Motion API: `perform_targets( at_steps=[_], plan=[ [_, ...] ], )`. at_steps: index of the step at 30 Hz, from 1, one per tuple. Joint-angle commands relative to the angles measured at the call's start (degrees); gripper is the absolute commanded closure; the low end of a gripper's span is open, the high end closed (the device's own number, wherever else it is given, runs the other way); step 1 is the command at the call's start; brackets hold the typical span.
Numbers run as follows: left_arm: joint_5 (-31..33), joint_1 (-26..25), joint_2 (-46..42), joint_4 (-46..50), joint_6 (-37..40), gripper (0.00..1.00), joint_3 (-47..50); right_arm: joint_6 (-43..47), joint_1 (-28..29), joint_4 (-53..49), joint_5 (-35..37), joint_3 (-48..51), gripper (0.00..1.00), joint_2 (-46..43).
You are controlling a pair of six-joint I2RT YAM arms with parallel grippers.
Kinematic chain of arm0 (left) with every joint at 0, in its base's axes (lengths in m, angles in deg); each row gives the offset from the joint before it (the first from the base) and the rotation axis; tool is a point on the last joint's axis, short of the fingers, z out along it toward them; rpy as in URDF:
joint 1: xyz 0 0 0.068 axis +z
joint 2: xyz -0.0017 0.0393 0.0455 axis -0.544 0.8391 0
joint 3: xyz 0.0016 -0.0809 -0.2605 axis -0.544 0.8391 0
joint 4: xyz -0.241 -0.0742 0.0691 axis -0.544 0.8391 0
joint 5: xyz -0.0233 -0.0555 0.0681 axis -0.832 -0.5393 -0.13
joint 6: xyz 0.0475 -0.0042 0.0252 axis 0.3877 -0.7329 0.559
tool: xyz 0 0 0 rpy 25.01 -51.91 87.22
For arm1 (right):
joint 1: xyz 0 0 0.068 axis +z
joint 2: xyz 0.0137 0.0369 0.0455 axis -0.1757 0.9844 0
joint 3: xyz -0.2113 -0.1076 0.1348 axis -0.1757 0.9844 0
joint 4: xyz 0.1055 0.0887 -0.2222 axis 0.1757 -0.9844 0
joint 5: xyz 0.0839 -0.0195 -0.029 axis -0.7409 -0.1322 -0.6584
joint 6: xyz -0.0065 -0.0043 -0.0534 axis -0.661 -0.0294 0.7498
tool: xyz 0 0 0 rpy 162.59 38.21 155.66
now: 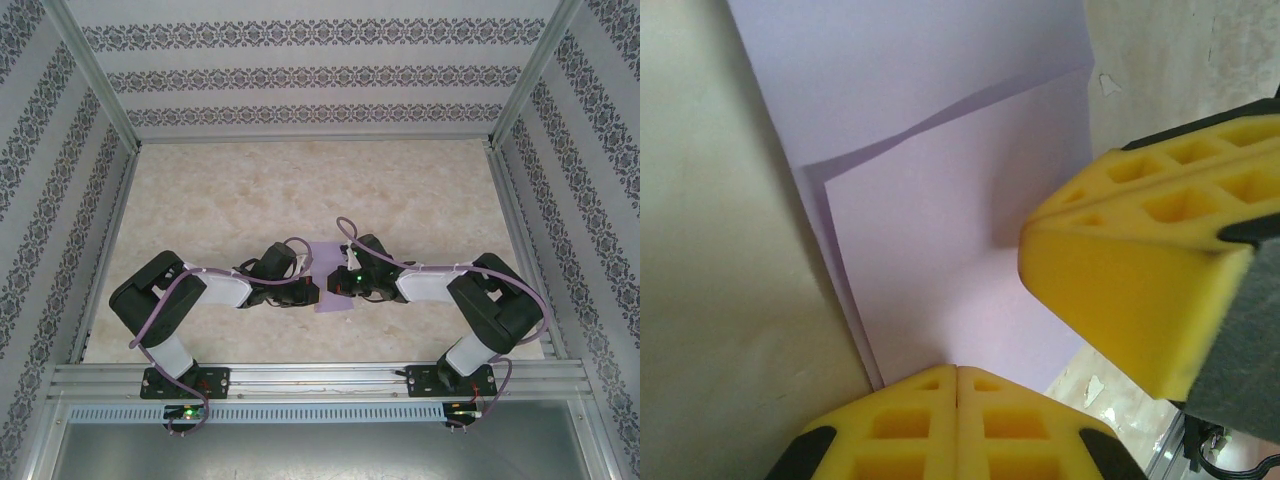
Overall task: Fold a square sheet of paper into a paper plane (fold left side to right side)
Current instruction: Fold the triangle a second time at the center of the table.
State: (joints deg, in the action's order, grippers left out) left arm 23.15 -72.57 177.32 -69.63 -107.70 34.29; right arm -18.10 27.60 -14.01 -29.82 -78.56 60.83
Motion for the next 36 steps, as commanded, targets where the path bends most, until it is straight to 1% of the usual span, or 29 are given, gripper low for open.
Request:
perform_targets(
  at_steps=[1,9,13,15,18,22,36],
  plan=[
    [1.29,0.33,0.81,-1.36,-0.01,0.94,0.92,0.65,-0.48,0.61,1.44,-1.03,1.0,1.54],
    [1.07,0.33,-3.18,0.24,0.23,0.89,0.22,0.32,-1.34,-1.83,1.86,-0.17,1.0,3.86],
    [0.66,0.33,-5.67,2.52,0.72,0.89,0.07,0.13,-1.44,-2.43,2.23,0.51,1.0,3.99],
    [-0.28,0.28,-6.13,3.55,0.9,0.91,0.0,0.3,-1.47,-2.69,2.23,0.64,1.0,4.08],
    [-2.09,-0.34,-5.65,3.62,0.68,0.94,-0.1,0.48,-1.6,-2.73,2.06,0.65,1.0,4.25],
    [-3.31,-1.84,-4.32,3.3,0.63,0.95,-0.3,0.59,-1.59,-3.13,1.88,0.3,1.0,4.69],
    [-2.95,-2.75,-0.83,0.24,-0.43,0.96,1.24,0.57,-1.65,-3.7,1.35,-0.23,1.0,5.4]
  ],
)
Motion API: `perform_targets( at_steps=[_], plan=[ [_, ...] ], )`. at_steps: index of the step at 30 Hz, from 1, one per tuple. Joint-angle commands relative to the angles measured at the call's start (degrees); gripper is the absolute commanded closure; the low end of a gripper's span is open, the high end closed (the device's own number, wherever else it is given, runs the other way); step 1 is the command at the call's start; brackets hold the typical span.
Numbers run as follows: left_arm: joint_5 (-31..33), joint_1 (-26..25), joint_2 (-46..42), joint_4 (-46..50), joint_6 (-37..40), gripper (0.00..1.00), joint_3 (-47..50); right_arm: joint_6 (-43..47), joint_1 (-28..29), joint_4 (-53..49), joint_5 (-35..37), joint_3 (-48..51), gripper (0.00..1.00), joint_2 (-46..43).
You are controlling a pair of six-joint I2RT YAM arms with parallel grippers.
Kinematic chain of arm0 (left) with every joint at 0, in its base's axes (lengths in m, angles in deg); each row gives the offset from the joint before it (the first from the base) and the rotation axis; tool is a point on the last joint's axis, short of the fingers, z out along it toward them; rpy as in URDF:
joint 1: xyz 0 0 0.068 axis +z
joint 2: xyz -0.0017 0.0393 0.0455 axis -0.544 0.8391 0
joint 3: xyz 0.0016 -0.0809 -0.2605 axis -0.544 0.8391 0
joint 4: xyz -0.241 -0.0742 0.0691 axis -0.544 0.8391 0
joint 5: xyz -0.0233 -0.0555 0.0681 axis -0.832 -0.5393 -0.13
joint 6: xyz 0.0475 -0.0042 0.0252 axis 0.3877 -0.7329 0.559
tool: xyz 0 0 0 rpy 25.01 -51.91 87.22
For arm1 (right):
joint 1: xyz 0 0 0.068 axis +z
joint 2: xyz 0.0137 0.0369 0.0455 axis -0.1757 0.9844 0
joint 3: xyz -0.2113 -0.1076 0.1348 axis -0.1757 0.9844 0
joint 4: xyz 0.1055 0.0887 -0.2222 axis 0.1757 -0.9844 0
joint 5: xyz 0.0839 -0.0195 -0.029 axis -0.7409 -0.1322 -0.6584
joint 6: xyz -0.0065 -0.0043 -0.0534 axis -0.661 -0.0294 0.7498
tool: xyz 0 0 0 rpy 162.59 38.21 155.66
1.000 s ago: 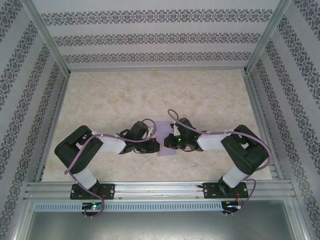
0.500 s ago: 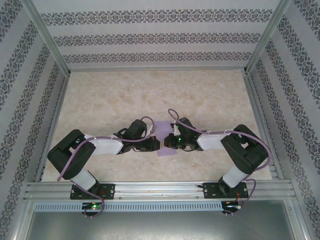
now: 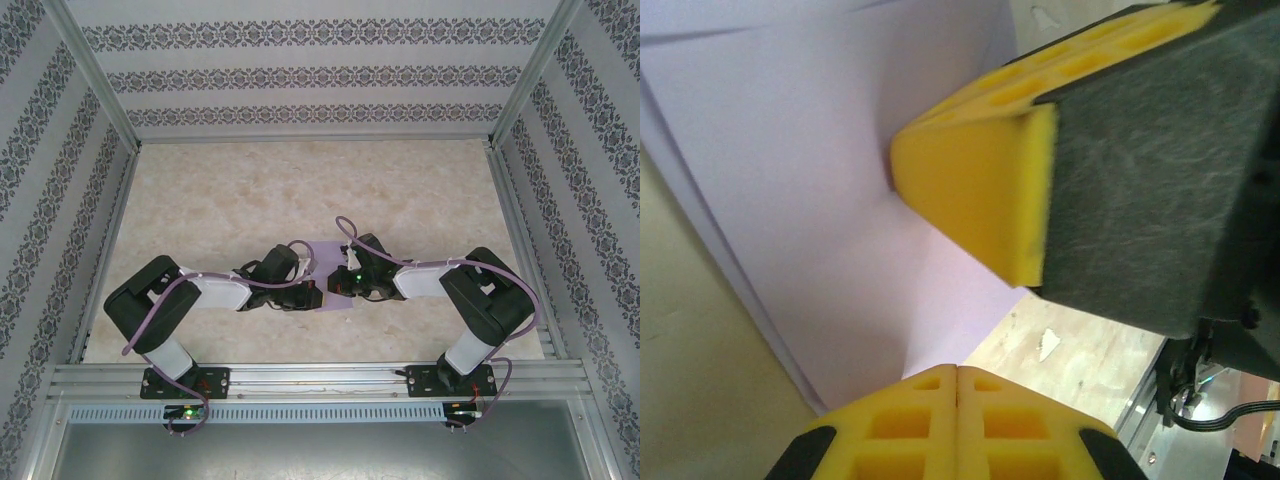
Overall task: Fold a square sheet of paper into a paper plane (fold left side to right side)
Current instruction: Fold the triangle a second time at the center of the table.
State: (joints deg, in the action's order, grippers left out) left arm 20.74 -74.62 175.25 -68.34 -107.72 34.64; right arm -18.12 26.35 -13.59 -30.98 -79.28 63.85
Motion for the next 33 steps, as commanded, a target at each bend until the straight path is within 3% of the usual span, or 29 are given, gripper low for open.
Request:
perform_targets(
  at_steps=[1,16,33],
  plan=[
    [-0.48,-0.69,1.42,-1.19,-0.42,0.96,0.95,0.59,-0.37,-4.2,2.55,0.49,1.0,2.38],
    [2.24,-0.8,2.63,-1.36,-1.25,0.99,2.96,2.21,-0.61,-7.16,1.28,-2.04,1.0,-1.81],
    [2.5,-0.72,-6.05,1.69,-1.38,0.98,5.48,4.24,-3.87,-7.11,-0.43,-2.59,1.0,-0.09]
  ],
)
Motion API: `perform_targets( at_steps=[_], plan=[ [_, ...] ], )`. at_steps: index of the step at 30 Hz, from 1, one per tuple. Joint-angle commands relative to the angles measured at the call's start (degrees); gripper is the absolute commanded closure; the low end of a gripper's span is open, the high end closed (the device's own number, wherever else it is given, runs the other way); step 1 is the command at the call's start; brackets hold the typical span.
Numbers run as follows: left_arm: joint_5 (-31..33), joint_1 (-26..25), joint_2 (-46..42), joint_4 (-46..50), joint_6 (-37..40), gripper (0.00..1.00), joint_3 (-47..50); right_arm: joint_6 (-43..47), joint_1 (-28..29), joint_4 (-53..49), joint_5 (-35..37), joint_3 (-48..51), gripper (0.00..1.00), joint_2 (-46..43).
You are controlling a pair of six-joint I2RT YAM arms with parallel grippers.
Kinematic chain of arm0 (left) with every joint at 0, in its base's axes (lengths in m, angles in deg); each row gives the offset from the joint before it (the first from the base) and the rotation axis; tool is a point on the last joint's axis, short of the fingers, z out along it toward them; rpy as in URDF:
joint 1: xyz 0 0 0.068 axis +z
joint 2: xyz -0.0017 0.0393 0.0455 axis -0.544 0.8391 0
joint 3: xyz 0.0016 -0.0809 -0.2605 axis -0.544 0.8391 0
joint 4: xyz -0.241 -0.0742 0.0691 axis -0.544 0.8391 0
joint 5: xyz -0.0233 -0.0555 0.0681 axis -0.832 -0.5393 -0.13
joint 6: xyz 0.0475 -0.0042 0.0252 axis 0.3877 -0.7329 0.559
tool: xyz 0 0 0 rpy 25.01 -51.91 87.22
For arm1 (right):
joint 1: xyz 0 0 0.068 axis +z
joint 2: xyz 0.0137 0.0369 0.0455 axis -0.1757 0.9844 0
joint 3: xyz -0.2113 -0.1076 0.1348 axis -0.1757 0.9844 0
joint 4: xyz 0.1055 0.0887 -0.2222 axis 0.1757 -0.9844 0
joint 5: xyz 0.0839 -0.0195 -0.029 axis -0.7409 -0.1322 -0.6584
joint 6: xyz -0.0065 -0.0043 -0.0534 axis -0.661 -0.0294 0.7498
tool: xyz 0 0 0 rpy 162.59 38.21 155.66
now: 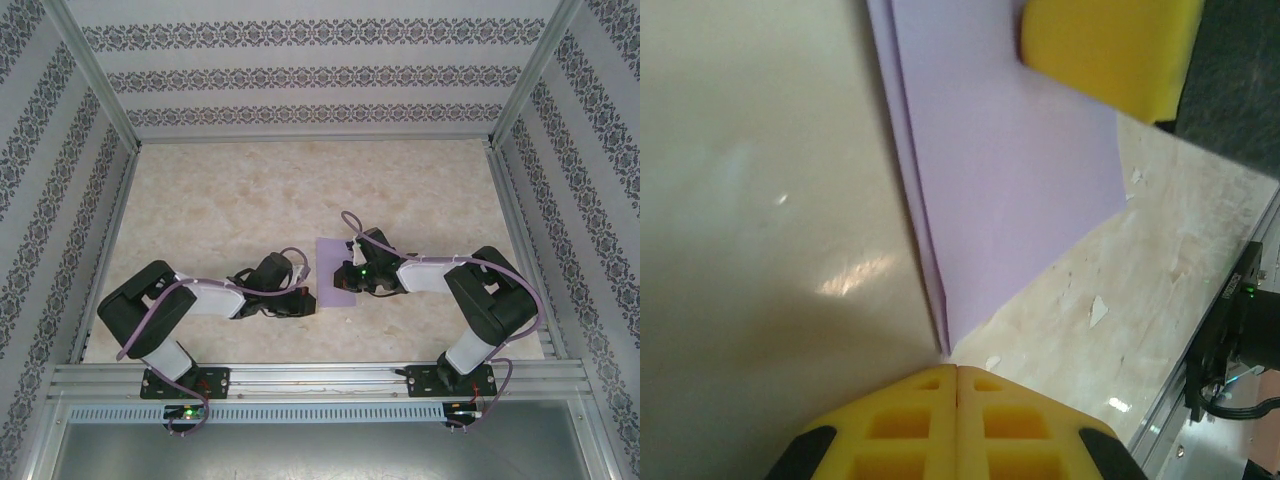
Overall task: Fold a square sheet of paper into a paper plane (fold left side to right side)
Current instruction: Fold the triangle a second time at the center of the table, then turn over the paper at the center of the table.
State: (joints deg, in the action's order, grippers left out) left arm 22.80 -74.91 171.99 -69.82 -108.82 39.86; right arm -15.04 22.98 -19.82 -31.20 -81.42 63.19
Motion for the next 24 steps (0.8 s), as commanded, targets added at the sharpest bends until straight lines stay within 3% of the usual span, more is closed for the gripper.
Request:
perform_targets(
  at_steps=[1,3,5,10,16,20,24],
  plan=[
    [0.49,-0.08,-3.85,3.6,-0.24,0.96,0.04,1.03,-0.52,-0.62,-0.87,-0.45,1.0,-0.12],
    [0.53,1.15,-5.55,4.25,-0.3,0.92,-0.42,0.85,-0.47,-0.35,-1.61,-0.36,1.0,-2.23],
    [0.21,2.97,-6.69,4.03,-0.16,0.81,-1.03,1.0,-0.6,-0.5,-1.68,-0.19,1.0,-5.0],
    [0.01,6.1,-5.77,4.81,2.3,0.69,-4.85,2.79,-2.23,-3.66,1.62,2.0,0.75,-13.08],
    [-0.25,7.41,0.39,5.01,5.51,0.61,-10.91,3.84,-6.39,-5.75,2.75,8.21,0.46,-22.94],
    [-0.36,7.5,4.79,6.09,7.35,0.59,-14.61,3.85,-7.07,-6.66,2.54,11.59,0.34,-28.54],
    [1.13,7.5,7.53,7.05,8.24,0.55,-16.31,3.24,-7.52,-7.88,2.69,13.98,0.31,-32.66]
  ],
)
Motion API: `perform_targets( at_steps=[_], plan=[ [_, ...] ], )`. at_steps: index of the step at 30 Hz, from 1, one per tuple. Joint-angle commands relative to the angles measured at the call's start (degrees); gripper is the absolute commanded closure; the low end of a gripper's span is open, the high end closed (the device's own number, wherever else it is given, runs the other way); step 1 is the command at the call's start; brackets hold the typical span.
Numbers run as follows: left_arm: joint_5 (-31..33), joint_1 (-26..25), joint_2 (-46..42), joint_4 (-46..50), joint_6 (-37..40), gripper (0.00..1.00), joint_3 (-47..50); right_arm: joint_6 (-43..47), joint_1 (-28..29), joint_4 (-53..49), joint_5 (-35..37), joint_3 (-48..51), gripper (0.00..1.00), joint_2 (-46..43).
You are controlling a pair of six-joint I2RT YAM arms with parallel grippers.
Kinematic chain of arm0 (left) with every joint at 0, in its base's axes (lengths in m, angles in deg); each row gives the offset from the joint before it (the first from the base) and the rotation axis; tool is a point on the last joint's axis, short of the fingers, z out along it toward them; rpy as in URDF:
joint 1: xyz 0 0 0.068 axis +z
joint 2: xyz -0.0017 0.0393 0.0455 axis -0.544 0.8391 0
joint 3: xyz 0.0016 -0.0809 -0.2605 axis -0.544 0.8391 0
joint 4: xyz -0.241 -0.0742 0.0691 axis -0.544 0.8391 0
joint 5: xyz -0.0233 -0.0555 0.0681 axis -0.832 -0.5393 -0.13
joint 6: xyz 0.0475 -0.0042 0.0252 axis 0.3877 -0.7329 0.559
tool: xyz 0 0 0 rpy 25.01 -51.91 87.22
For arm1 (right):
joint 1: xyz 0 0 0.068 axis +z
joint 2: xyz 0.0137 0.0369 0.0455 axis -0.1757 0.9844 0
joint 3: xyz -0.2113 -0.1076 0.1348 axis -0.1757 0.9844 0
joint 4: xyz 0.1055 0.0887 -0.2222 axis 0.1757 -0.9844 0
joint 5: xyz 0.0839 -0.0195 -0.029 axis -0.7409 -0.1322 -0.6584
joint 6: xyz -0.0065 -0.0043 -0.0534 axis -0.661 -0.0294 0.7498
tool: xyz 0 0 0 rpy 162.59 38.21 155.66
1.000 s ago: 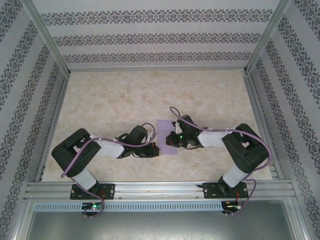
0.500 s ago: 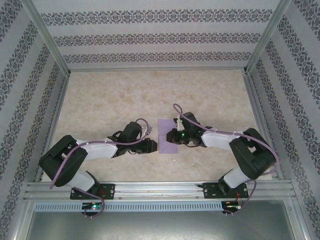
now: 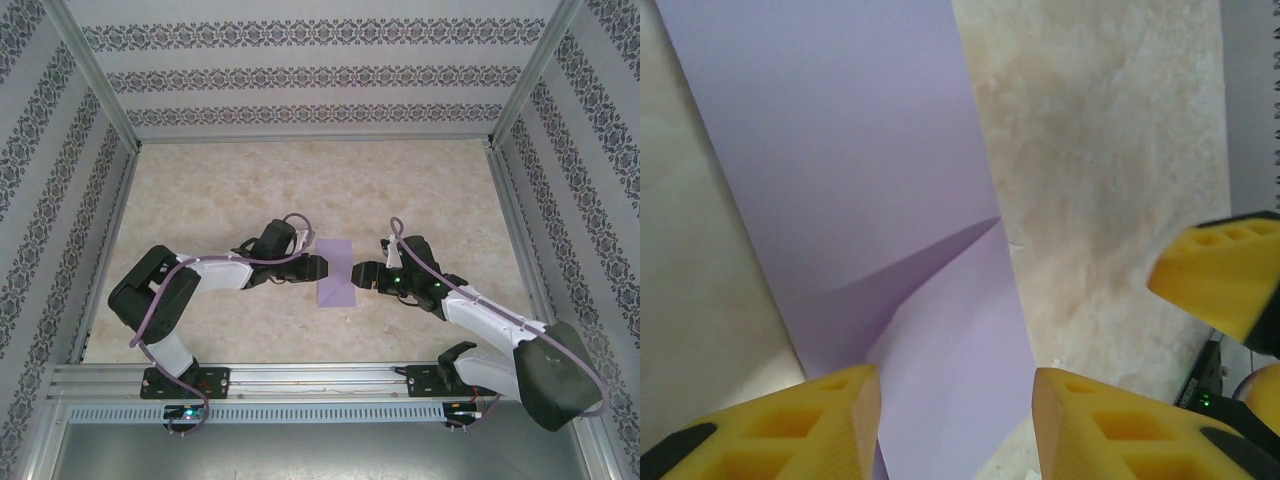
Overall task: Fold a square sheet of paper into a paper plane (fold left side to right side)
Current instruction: Turn over the paper at the center of the table.
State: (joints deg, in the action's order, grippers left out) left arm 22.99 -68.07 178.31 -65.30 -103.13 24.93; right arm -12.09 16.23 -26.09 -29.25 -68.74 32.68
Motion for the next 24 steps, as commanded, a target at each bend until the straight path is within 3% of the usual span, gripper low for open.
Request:
perform_targets(
  at_steps=[1,16,20,24],
  plan=[
    [1.38,0.66,1.65,3.02,2.82,0.54,-1.64,0.2,-0.86,-1.93,0.78,1.75,0.31,-2.79],
    [3.49,0.58,2.89,3.28,2.37,0.51,-1.36,0.4,-0.96,-0.65,-1.49,1.73,0.34,-0.61],
    [1.1,0.64,3.56,-0.91,0.71,0.61,-0.49,-0.61,-0.77,1.58,-2.39,2.06,0.36,0.86],
    [0.43,0.58,3.04,-4.81,-0.48,0.81,0.72,-2.73,-0.55,6.36,-4.9,2.48,0.37,2.84]
  ],
)
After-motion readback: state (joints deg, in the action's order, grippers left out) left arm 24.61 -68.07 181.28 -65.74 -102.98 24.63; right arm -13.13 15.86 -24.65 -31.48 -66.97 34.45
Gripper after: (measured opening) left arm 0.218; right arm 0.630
